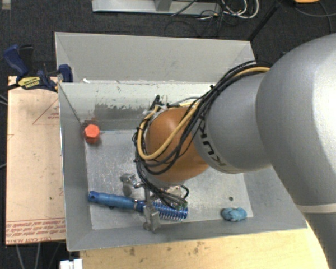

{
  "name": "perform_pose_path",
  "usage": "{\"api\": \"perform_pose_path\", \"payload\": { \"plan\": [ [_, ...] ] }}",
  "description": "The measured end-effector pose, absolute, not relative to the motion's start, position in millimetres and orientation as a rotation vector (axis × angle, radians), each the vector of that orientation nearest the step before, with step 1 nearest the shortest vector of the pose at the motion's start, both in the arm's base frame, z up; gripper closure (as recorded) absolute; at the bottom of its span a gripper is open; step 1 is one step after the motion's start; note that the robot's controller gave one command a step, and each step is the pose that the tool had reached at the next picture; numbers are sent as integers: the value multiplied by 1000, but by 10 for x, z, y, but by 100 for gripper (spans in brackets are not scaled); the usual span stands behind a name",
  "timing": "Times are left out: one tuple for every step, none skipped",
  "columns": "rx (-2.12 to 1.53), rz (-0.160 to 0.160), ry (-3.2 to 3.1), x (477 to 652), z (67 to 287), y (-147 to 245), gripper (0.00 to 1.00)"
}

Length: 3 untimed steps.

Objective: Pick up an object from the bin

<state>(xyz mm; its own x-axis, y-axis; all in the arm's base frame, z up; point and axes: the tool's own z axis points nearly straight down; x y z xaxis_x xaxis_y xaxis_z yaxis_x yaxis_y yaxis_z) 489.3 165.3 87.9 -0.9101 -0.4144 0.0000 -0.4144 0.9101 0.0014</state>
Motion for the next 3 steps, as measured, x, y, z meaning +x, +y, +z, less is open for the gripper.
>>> {"api": "perform_pose_path", "payload": {
  "plan": [
    [642,-3,-3088,4900,712,1572,0],
    [642,-3,-3077,4871,701,1570,100],
    [687,-3,-3076,4986,2170,1560,100]
  ]
}}
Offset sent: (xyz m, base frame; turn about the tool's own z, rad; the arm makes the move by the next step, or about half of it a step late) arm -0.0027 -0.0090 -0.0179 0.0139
